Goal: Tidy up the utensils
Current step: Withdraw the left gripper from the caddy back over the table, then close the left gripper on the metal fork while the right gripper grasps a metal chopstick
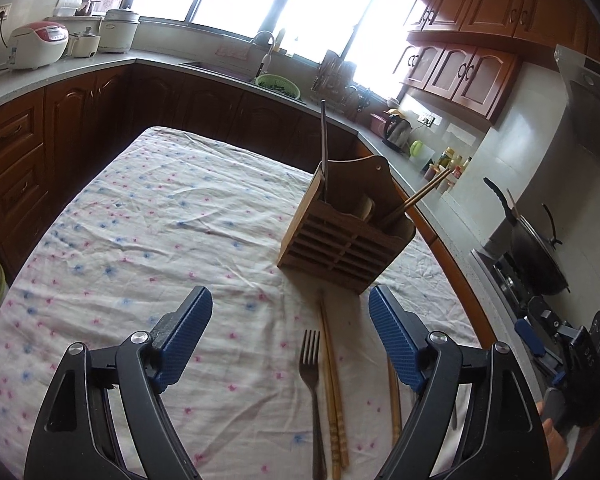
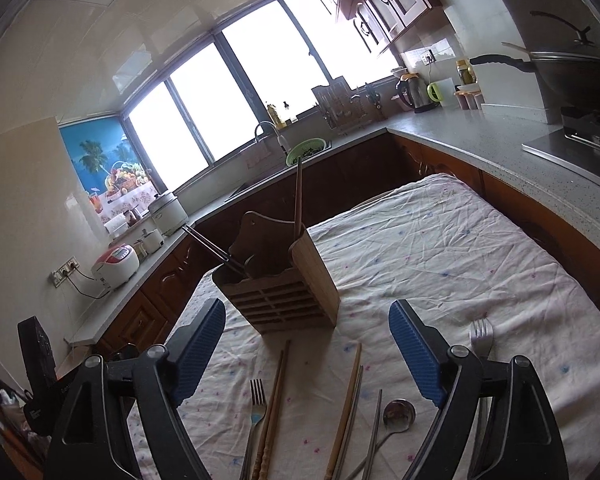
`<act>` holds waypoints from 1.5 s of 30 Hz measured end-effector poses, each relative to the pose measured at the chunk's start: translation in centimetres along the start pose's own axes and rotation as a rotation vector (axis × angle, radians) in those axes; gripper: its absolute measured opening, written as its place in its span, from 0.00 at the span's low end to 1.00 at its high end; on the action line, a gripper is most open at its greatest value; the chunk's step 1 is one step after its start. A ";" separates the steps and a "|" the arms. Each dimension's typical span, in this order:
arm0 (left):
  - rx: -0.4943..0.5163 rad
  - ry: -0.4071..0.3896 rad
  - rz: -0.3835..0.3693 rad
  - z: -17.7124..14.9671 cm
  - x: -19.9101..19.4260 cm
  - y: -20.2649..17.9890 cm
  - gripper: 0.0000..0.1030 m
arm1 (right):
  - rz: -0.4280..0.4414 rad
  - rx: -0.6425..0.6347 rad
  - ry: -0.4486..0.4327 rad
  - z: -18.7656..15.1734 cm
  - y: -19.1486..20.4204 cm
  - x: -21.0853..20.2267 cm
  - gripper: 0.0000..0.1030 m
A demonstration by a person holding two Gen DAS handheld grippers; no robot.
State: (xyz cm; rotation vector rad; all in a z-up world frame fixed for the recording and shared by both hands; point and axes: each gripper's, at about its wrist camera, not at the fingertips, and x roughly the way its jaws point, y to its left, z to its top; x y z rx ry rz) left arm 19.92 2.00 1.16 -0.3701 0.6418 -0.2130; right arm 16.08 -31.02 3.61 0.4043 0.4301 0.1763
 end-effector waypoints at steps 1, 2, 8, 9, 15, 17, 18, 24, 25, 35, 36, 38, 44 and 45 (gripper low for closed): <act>0.003 0.003 0.001 -0.3 -0.2 0.0 0.80 | -0.001 -0.001 0.001 -0.3 0.0 -0.3 0.83; 0.005 0.007 0.003 -0.6 -0.3 0.0 0.80 | -0.004 -0.003 0.002 -0.7 0.0 -0.6 0.83; 0.017 0.027 0.008 -2.1 -0.8 0.0 0.80 | -0.017 -0.014 0.034 -2.4 -0.2 -1.3 0.83; 0.020 0.030 0.008 -2.3 -0.9 0.0 0.80 | -0.021 -0.016 0.040 -2.7 -0.3 -1.3 0.83; 0.036 0.040 0.009 -2.8 -1.1 -0.3 0.80 | -0.027 -0.025 0.068 -4.0 -0.6 -1.6 0.83; 0.041 0.045 0.012 -2.9 -1.0 -0.4 0.80 | -0.029 -0.030 0.069 -4.1 -0.5 -1.7 0.83; 0.043 0.048 0.012 -3.0 -1.0 -0.4 0.80 | -0.029 -0.033 0.070 -4.1 -0.5 -1.7 0.83; 0.053 0.060 0.012 -3.2 -0.7 -0.6 0.80 | -0.034 -0.046 0.072 -4.2 -0.6 -1.6 0.83; 0.054 0.060 0.013 -3.2 -0.6 -0.6 0.80 | -0.035 -0.045 0.074 -4.2 -0.7 -1.6 0.83; 0.077 0.092 0.032 -3.4 1.0 -0.7 0.80 | -0.056 -0.063 0.104 -4.5 -1.0 -0.1 0.82; 0.082 0.098 0.037 -3.5 1.4 -0.8 0.80 | -0.062 -0.068 0.113 -4.6 -1.1 0.2 0.79; 0.092 0.112 0.042 -3.6 2.1 -0.9 0.80 | -0.071 -0.074 0.140 -4.7 -1.2 1.0 0.74; 0.121 0.158 0.042 -4.1 4.2 -1.4 0.79 | -0.097 -0.089 0.228 -5.6 -1.8 3.7 0.53; 0.131 0.167 0.040 -4.2 4.6 -1.5 0.78 | -0.100 -0.093 0.240 -5.7 -1.9 4.1 0.52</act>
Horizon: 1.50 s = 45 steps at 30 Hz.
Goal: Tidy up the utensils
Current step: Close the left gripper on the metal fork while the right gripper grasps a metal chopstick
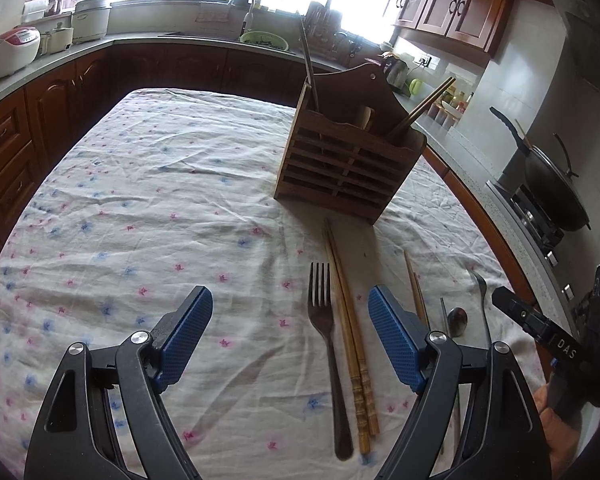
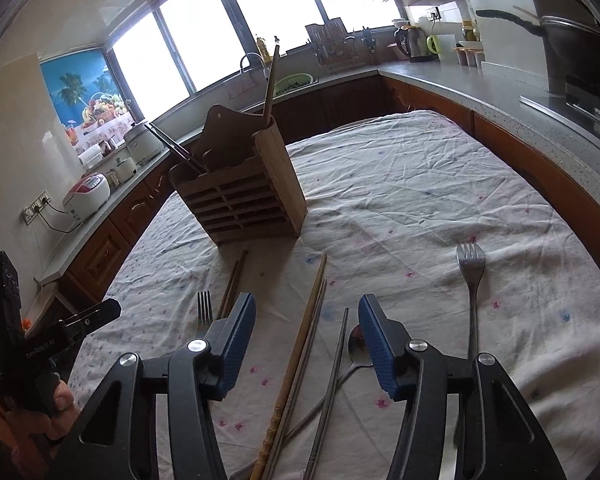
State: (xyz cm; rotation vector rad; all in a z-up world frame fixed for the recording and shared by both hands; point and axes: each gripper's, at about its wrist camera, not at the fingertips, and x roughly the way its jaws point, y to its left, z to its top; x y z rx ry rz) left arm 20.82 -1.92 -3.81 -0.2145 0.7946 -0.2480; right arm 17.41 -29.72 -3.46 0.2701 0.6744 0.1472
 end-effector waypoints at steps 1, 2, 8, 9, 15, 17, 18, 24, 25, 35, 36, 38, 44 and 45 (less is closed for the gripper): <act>0.010 0.010 -0.003 0.0 0.4 -0.2 0.75 | -0.004 -0.005 0.011 0.0 0.0 0.4 0.51; 0.017 0.021 -0.006 0.0 0.8 -0.3 0.73 | -0.006 -0.009 0.023 0.0 0.0 0.8 0.50; 0.041 0.077 -0.012 0.3 3.4 -0.9 0.69 | -0.017 -0.008 0.078 0.1 -0.6 2.7 0.48; 0.047 0.086 -0.012 0.4 3.9 -1.0 0.69 | -0.021 -0.008 0.086 0.1 -0.7 3.0 0.48; 0.088 0.135 -0.008 1.0 6.7 -2.0 0.66 | -0.050 -0.021 0.137 0.3 -1.0 4.9 0.40; 0.098 0.155 -0.003 1.0 7.7 -2.3 0.59 | -0.063 -0.029 0.157 0.3 -1.0 5.5 0.38; 0.101 0.168 -0.002 1.0 8.2 -2.3 0.57 | -0.067 -0.031 0.168 0.2 -1.1 5.9 0.38; 0.135 0.221 -0.003 0.8 10.4 -3.0 0.31 | -0.081 -0.063 0.213 0.2 -0.9 7.0 0.31; 0.145 0.219 0.000 0.8 10.4 -3.2 0.30 | -0.086 -0.071 0.224 0.1 -0.8 7.2 0.28; 0.143 0.216 -0.042 0.7 10.2 -3.1 0.18 | -0.085 -0.096 0.264 -0.5 -0.4 7.4 0.05; 0.138 0.213 -0.044 0.7 10.0 -3.1 0.18 | -0.081 -0.097 0.257 -0.4 -0.2 7.1 0.05; 0.126 0.203 -0.052 0.8 9.3 -2.8 0.18 | -0.061 -0.092 0.238 -0.1 0.0 6.5 0.05; 0.103 0.144 -0.072 1.3 5.7 -2.1 0.18 | -0.010 -0.069 0.174 1.1 0.6 4.3 0.04; 0.101 0.133 -0.074 1.4 5.0 -2.1 0.18 | -0.001 -0.064 0.162 1.2 0.7 3.9 0.04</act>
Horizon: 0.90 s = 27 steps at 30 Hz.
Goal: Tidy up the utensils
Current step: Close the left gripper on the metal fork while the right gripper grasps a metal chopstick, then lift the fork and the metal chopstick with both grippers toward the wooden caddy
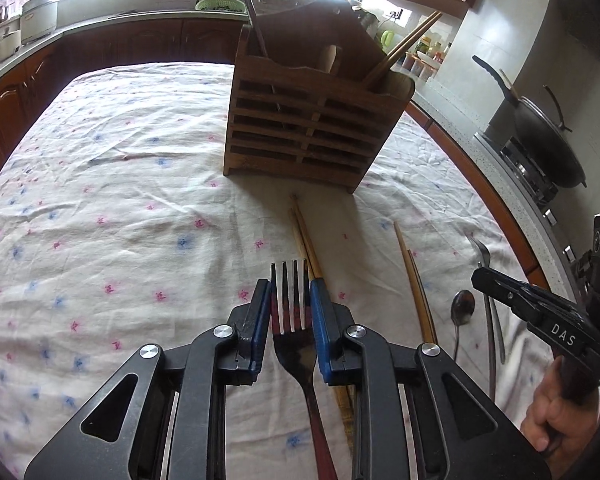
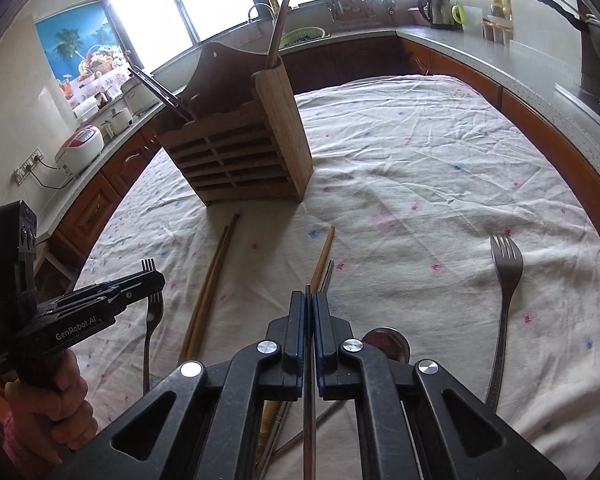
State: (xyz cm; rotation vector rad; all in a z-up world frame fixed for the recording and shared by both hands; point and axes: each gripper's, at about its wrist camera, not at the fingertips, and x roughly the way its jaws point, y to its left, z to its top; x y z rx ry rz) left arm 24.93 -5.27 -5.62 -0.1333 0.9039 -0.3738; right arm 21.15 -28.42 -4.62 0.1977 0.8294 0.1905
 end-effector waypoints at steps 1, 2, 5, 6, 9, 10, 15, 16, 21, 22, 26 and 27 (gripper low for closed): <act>-0.002 -0.012 -0.002 0.0 -0.7 0.0 0.18 | 0.006 0.004 -0.012 0.1 0.1 -0.4 0.04; -0.004 -0.024 -0.006 -0.1 -1.4 0.0 0.18 | 0.010 0.006 -0.025 0.2 0.2 -0.9 0.04; -0.008 -0.060 -0.017 -0.3 -3.5 0.0 0.18 | 0.027 0.007 -0.062 0.5 0.6 -2.3 0.04; -0.008 -0.071 -0.020 -0.3 -4.0 -0.1 0.18 | 0.032 0.007 -0.073 0.5 0.8 -2.8 0.04; -0.006 -0.101 -0.026 -0.6 -5.8 -0.3 0.18 | 0.042 0.003 -0.106 0.7 1.3 -4.1 0.04; -0.005 -0.109 -0.028 -0.7 -6.3 -0.3 0.17 | 0.045 0.001 -0.116 0.7 1.5 -4.4 0.04; 0.002 -0.142 -0.029 -1.3 -8.2 -0.5 0.17 | 0.058 -0.010 -0.153 0.7 2.3 -5.9 0.04; 0.000 -0.146 -0.030 -1.4 -8.5 -0.5 0.17 | 0.062 -0.012 -0.158 0.7 2.5 -6.1 0.04; 0.002 -0.170 -0.030 -1.8 -9.8 -0.5 0.16 | 0.075 -0.023 -0.179 0.5 3.1 -7.1 0.04; 0.004 -0.176 -0.031 -1.8 -10.1 -0.5 0.15 | 0.077 -0.027 -0.183 0.5 3.2 -7.3 0.04; 0.009 -0.194 -0.041 -1.9 -11.1 -0.7 0.12 | 0.083 -0.030 -0.197 0.5 3.3 -7.8 0.04; 0.010 -0.198 -0.044 -1.9 -11.3 -0.7 0.11 | 0.085 -0.029 -0.200 0.5 3.4 -8.0 0.04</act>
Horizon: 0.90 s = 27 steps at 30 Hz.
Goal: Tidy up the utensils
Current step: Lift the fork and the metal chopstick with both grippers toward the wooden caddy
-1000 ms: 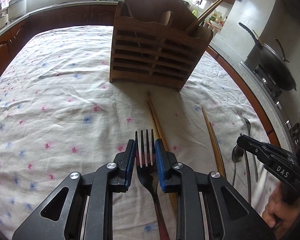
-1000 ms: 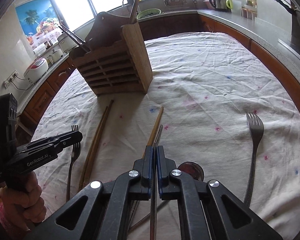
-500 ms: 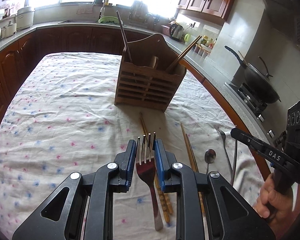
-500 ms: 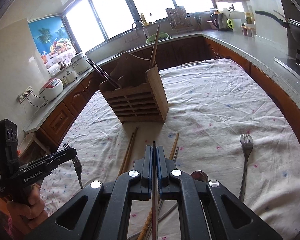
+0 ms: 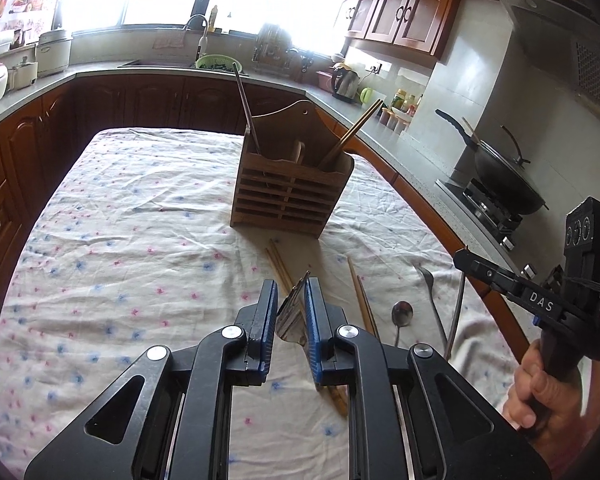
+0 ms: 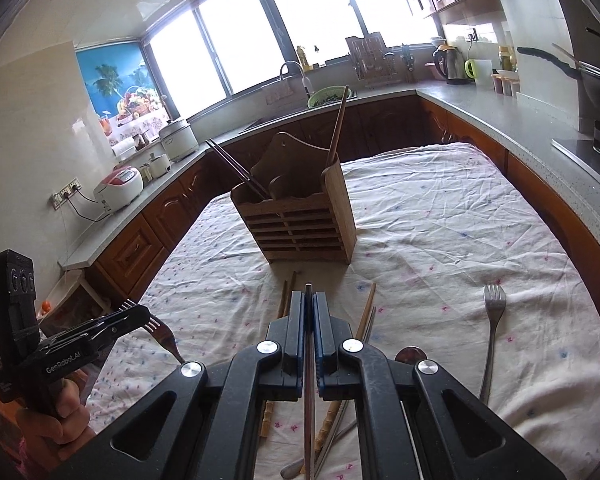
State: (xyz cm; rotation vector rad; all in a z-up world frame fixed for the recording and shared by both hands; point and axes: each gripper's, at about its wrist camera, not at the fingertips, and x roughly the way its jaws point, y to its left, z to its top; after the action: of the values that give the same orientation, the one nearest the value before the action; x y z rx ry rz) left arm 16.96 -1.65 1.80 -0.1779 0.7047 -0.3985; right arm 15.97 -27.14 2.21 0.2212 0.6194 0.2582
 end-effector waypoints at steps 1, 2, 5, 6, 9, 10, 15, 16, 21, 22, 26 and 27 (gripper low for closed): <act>0.002 -0.003 0.002 0.0 -0.2 -0.1 0.05 | 0.002 0.001 -0.003 0.0 0.0 -0.1 0.04; 0.005 -0.009 0.005 0.1 -0.4 -0.1 0.04 | 0.002 0.000 -0.006 0.1 0.1 -0.2 0.04; -0.002 -0.017 -0.018 0.1 -0.9 -0.2 0.02 | 0.006 -0.002 -0.017 0.2 0.3 -0.6 0.04; -0.003 -0.021 -0.025 0.2 -1.1 -0.2 0.02 | 0.008 -0.003 -0.021 0.3 0.4 -0.7 0.04; 0.008 -0.042 -0.021 0.5 -1.9 -0.5 0.02 | 0.014 -0.005 -0.036 0.6 0.7 -1.2 0.04; 0.007 -0.049 -0.024 0.7 -2.1 -0.5 0.02 | 0.014 -0.007 -0.044 0.8 0.8 -1.3 0.04; 0.006 -0.080 -0.021 1.5 -3.1 -0.4 0.02 | 0.009 -0.014 -0.090 1.8 1.2 -2.1 0.04; 0.005 -0.085 -0.020 1.7 -3.2 -0.4 0.02 | 0.007 -0.015 -0.097 2.0 1.2 -2.2 0.04; 0.002 -0.112 -0.010 2.8 -3.8 0.0 0.02 | -0.002 -0.015 -0.144 3.0 1.3 -2.4 0.04; 0.000 -0.118 -0.007 3.1 -3.9 0.1 0.02 | -0.003 -0.014 -0.154 3.2 1.3 -2.5 0.04; -0.002 -0.143 0.005 4.4 -4.1 0.5 0.02 | 0.000 -0.008 -0.191 4.4 1.3 -2.6 0.04; -0.004 -0.149 0.008 4.8 -4.2 0.6 0.02 | 0.001 -0.006 -0.199 4.7 1.3 -2.6 0.04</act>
State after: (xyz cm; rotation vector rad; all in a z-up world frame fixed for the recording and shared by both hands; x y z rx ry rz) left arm 17.37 0.74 7.69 -0.2066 0.5591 -0.3721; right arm 16.48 -27.29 7.69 0.2383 0.4211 0.2361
